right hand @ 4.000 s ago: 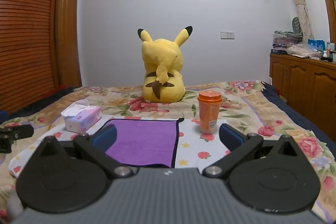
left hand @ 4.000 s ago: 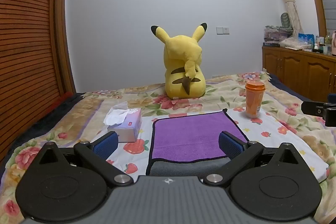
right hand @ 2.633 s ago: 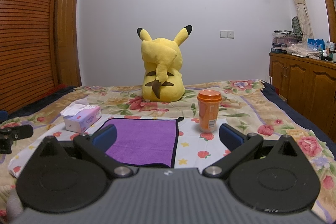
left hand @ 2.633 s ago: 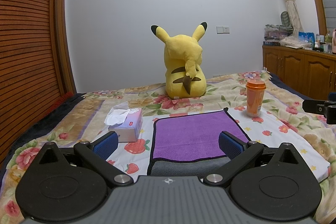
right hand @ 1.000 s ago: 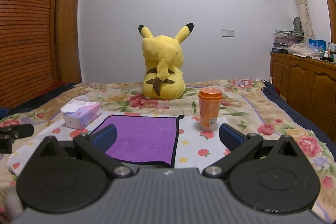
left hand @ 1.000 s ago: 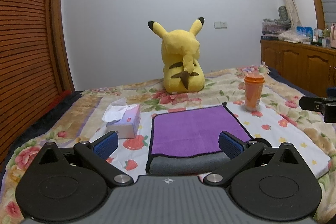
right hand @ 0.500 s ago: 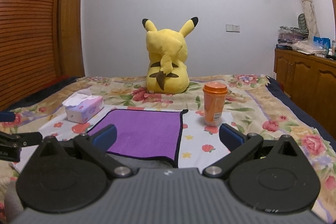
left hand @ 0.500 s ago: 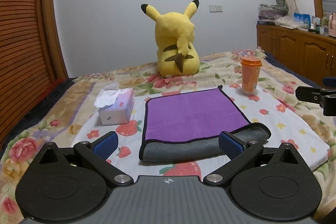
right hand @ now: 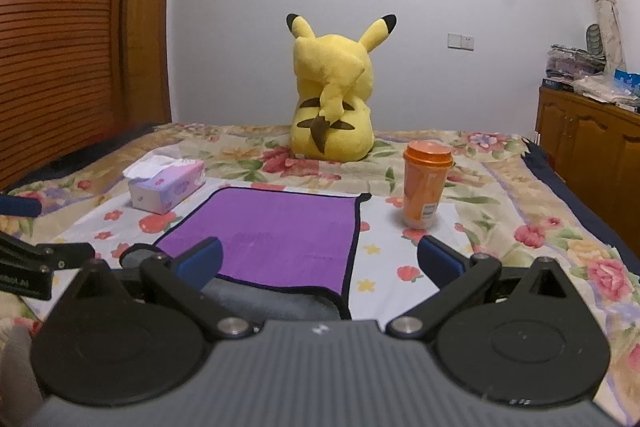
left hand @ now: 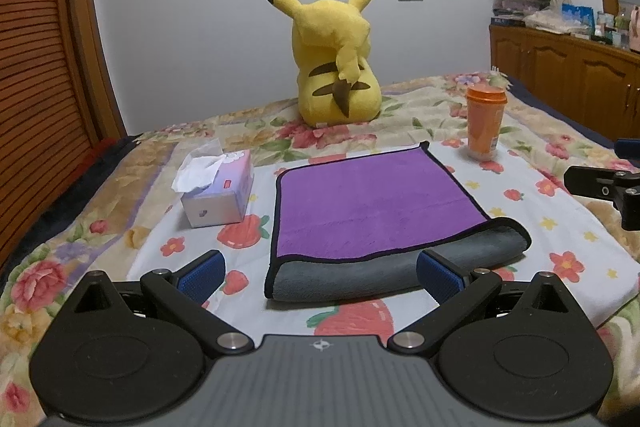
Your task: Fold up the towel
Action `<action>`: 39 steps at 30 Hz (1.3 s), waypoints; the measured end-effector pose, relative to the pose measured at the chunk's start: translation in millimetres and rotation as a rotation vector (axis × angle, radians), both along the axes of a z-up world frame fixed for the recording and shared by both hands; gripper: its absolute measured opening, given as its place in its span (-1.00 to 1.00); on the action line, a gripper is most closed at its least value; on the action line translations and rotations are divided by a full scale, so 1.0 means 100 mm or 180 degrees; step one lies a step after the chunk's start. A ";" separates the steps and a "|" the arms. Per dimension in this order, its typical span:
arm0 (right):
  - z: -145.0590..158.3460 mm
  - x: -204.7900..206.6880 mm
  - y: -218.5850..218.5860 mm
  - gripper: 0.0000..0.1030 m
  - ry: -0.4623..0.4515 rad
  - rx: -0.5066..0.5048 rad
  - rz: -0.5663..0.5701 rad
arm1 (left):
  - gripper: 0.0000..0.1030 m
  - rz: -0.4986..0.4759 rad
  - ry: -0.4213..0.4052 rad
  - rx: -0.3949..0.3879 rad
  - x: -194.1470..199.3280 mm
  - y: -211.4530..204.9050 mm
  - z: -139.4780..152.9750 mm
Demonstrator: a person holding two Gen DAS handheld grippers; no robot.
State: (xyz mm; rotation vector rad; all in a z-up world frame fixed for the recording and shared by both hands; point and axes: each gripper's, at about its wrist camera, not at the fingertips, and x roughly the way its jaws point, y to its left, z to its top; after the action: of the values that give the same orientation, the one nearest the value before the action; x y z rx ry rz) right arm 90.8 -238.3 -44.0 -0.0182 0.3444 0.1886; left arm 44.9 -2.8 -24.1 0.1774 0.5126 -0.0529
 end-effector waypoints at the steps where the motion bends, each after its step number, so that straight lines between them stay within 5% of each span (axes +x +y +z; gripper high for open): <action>1: -0.01 0.02 0.00 1.00 0.0018 0.0001 0.0005 | 1.00 0.0000 0.0013 -0.0001 0.03 0.01 -0.01; 39: -0.39 0.84 0.22 0.99 0.0598 -0.0190 0.0234 | 0.92 -0.0001 0.0394 -0.0163 1.02 0.45 -0.23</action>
State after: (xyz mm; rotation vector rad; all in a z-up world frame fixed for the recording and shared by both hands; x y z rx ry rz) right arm 175.3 -216.3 -82.5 -0.0724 0.5371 0.2536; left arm 146.6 42.1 -47.5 0.1246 0.6339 -0.0774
